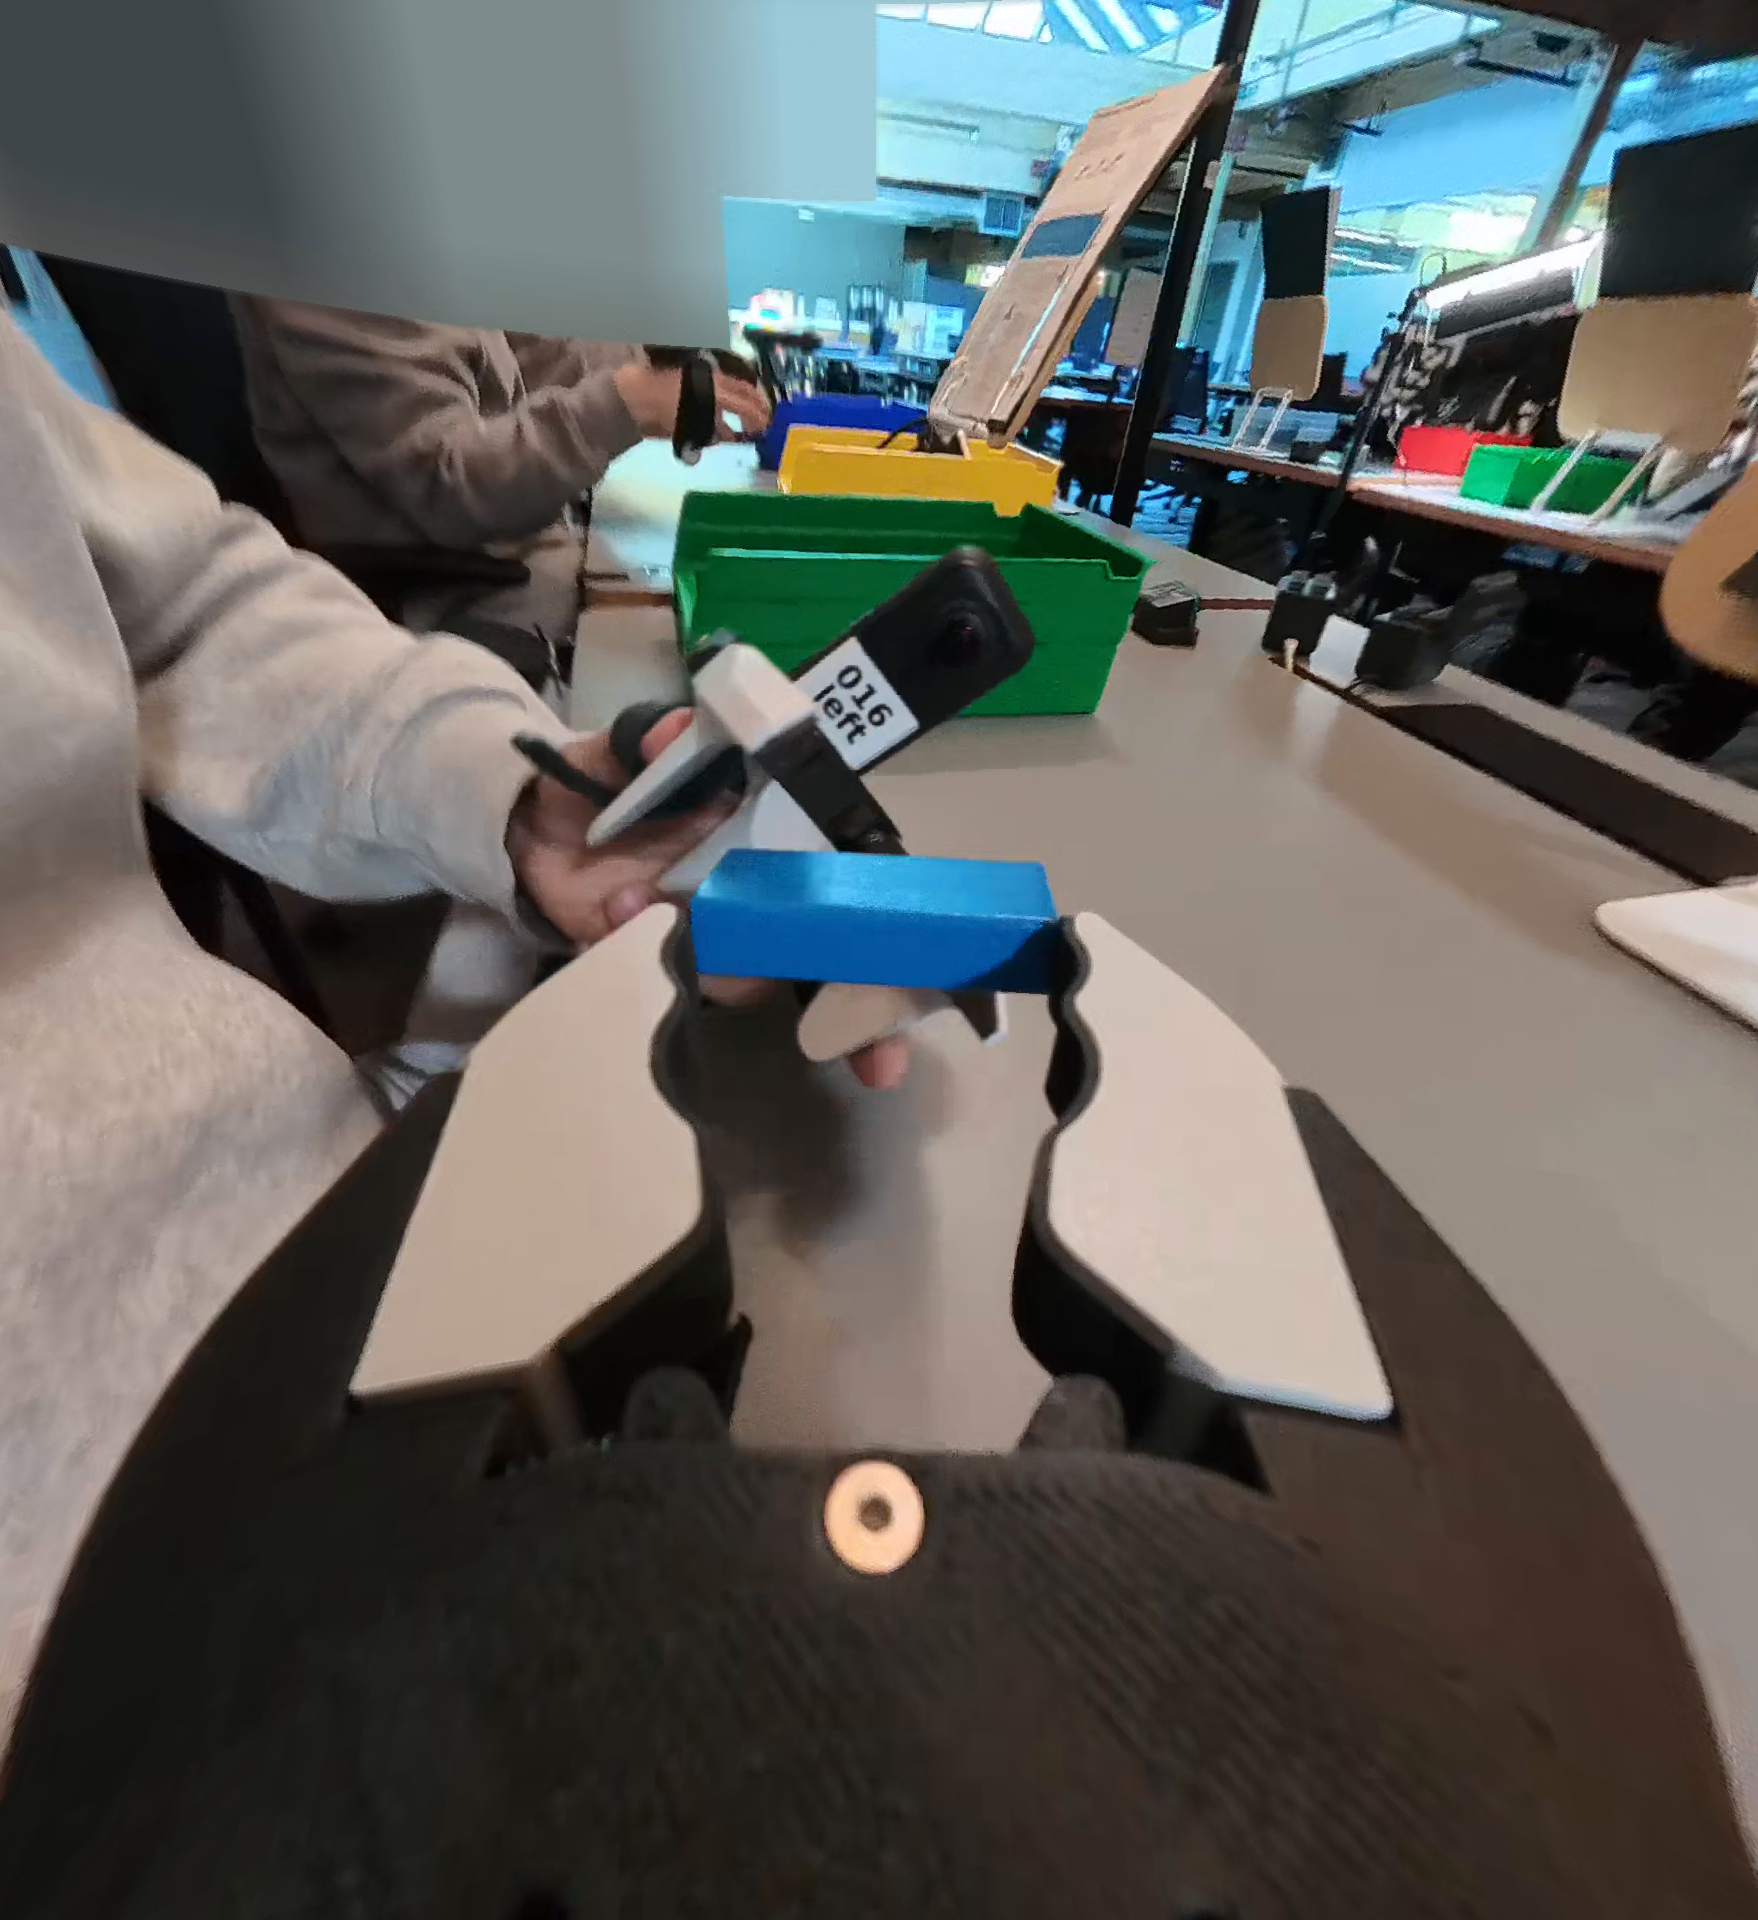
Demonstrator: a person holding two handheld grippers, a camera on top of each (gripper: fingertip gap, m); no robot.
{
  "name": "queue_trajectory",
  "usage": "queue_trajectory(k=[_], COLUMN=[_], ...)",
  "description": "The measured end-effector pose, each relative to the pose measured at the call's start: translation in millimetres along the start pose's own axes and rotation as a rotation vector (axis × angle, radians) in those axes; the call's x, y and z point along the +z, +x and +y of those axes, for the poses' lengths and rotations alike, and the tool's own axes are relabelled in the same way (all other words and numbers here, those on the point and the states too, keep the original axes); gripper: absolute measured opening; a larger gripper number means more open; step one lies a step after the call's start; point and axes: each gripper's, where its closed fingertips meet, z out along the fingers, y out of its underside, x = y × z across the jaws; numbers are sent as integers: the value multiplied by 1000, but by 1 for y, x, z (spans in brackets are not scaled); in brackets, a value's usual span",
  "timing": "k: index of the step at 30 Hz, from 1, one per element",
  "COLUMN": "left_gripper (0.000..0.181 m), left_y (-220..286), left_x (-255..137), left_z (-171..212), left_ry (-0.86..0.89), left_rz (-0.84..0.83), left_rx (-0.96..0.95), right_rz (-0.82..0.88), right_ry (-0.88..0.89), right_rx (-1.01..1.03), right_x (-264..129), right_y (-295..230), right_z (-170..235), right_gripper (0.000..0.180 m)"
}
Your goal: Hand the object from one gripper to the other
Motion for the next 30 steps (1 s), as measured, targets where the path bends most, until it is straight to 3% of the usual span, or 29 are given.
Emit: queue_trajectory(k=[1,7,19,24,30], left_gripper=[86,93,82,68,68], left_y=[0,5,16,17,15], left_x=[0,4,5,8,8], left_z=[-1,6,10,18,18], left_ry=[2,-86,-93,-138,-134], left_rz=[-27,-139,-49,-65,-62], left_rx=[64,421,387,463,438], right_rz=[-12,-65,-209,-234,-243], right_ry=[14,74,62,63,51], right_rx=[61,351,452,479,497], right_x=[-1,-5,2,3,3], right_y=[1,8,-13,-16,-17], right_z=[-1,-4,-3,-2,0], right_gripper=[67,67,66,66,67])
